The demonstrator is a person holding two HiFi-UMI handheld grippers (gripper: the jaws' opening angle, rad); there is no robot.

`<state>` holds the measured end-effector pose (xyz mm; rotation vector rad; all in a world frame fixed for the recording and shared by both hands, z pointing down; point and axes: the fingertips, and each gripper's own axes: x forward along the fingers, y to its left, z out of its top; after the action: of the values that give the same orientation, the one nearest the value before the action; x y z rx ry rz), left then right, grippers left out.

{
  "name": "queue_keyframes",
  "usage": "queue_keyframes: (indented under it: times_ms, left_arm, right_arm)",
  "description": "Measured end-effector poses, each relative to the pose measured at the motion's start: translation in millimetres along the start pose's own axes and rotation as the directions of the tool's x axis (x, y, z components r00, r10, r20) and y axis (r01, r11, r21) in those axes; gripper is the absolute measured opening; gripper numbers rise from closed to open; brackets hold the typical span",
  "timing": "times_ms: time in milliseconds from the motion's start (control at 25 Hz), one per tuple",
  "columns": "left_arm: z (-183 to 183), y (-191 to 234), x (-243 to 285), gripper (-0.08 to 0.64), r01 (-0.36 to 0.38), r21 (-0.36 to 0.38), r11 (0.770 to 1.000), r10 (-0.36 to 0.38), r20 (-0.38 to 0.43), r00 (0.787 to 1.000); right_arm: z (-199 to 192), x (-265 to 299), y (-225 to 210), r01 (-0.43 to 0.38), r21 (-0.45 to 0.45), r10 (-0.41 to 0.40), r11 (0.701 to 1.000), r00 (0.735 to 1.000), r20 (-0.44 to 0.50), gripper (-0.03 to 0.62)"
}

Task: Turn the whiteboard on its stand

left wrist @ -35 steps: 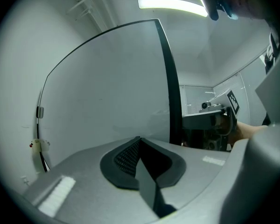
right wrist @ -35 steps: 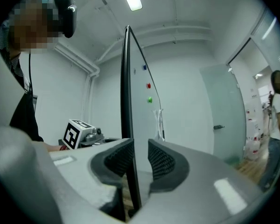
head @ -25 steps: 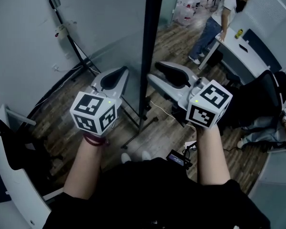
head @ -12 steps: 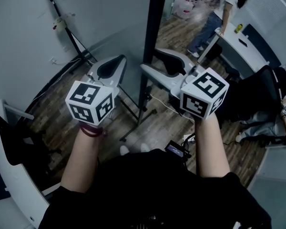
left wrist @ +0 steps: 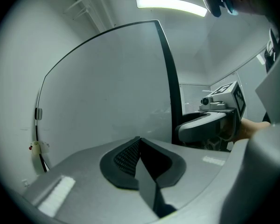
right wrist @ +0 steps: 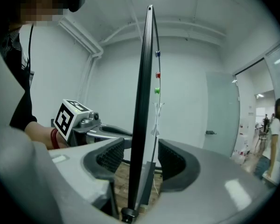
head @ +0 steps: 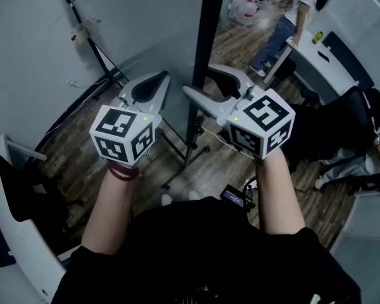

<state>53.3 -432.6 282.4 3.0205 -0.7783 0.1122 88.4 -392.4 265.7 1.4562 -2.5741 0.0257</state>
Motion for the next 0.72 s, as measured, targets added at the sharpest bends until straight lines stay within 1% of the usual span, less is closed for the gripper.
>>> queue_keyframes:
  times_ms: [160, 320, 440, 560, 720]
  left_arm:
    - [0.6, 2.1, 4.0, 0.002, 0.0, 0.002, 1.0, 0.0, 0.002, 1.0]
    - [0.8, 4.4, 6.9, 0.002, 0.004, 0.003, 1.0, -0.004, 0.006, 1.0]
    - [-2.0, 7.0, 7.9, 0.002, 0.006, 0.003, 1.0, -0.006, 0.002, 1.0]
    - [-3.0, 9.4, 9.9, 0.002, 0.007, 0.004, 1.0, -0.007, -0.001, 1.0]
    - [-3.7, 8.6, 15.1, 0.002, 0.014, 0.008, 1.0, -0.014, -0.005, 1.0]
  right_arm:
    - [1.5, 1.8, -6.7, 0.027, -0.004, -0.027, 1.0, 1.0, -0.001, 0.215]
    - [2.5, 4.7, -8.0, 0.037, -0.03, -0.037, 0.999, 0.999, -0.008, 0.189]
    - [1.8, 8.7, -5.3, 0.032, -0.04, -0.032, 0.999, 0.999, -0.011, 0.157]
    - [2.2, 11.4, -1.6, 0.023, -0.053, -0.023, 0.998, 1.0, -0.011, 0.105]
    - [2.6, 11.5, -2.4, 0.015, -0.018, -0.015, 1.0, 1.0, 0.005, 0.092]
